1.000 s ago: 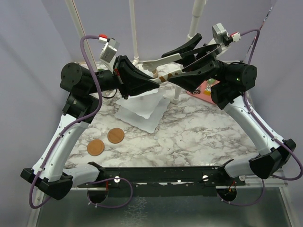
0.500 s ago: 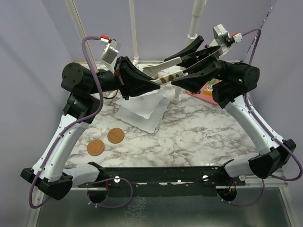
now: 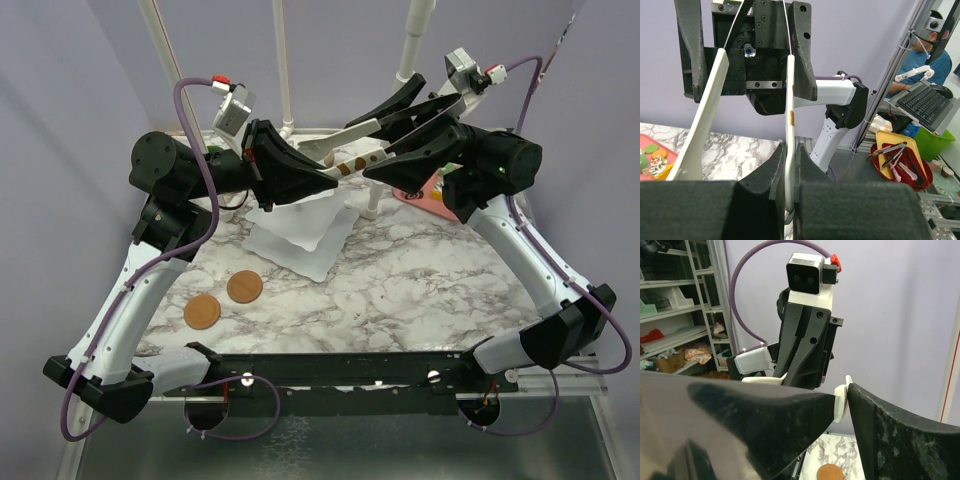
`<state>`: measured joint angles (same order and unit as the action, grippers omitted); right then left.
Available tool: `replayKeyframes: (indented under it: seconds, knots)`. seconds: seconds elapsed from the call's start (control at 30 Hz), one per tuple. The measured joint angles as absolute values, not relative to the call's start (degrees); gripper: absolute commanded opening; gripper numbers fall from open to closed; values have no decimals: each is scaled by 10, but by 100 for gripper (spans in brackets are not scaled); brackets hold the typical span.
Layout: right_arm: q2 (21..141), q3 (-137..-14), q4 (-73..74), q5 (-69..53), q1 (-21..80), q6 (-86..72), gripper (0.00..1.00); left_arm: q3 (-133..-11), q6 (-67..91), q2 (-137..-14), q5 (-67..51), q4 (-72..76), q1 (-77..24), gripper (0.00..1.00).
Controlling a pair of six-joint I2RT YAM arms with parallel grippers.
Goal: Serve the afternoon tea
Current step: Pick up the clamp from the tray.
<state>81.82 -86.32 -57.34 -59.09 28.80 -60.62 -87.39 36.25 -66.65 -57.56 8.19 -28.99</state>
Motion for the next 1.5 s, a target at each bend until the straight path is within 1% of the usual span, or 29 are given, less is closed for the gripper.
replayKeyframes:
  seconds: [0.27, 0.4, 0.47, 0.5, 0.57, 0.67, 0.73, 0.87, 1.0, 1.1, 1.3, 1.33, 1.37, 1.43, 1.47, 1.5]
  knots:
    - [855, -889, -632, -606, 288, -675, 84, -874, 353, -667, -576, 78, -288, 0]
    - [855, -890, -647, -615, 288, -685, 78, -874, 348, -667, -576, 79, -288, 0]
    - [855, -890, -647, -615, 288, -685, 77, -874, 345, -667, -577, 79, -288, 0]
    - [855, -890, -646, -615, 288, -684, 78, -874, 344, -667, -577, 79, -288, 0]
    - [855, -890, -644, -615, 288, -684, 84, -874, 342, -667, -577, 79, -288, 0]
    - [855, -890, -644, -612, 287, -683, 85, -874, 331, -667, -576, 78, -288, 0]
    - [855, -889, -645, -607, 287, -682, 81, -874, 317, -667, -576, 75, -288, 0]
    - [854, -878, -644, -586, 287, -674, 68, -869, 294, -667, -576, 72, -288, 0]
    - [854, -871, -639, -580, 285, -674, 60, -864, 281, -666, -578, 70, -287, 0]
    - [852, -868, -639, -580, 285, -672, 57, -864, 280, -666, -578, 69, -286, 0]
    - [844, -867, -638, -590, 285, -659, 56, -864, 280, -667, -578, 70, -286, 1]
    - [843, -867, -638, -592, 285, -658, 54, -864, 280, -667, -579, 70, -286, 5]
    - [842, -867, -638, -594, 285, -655, 53, -864, 280, -666, -578, 70, -286, 12]
    - [842, -867, -638, -596, 285, -651, 51, -864, 278, -666, -578, 70, -286, 41]
    - [841, -867, -637, -596, 285, -647, 50, -864, 277, -666, -578, 69, -286, 51]
    - [838, -866, -632, -598, 285, -642, 50, -864, 274, -666, -583, 67, -286, 59]
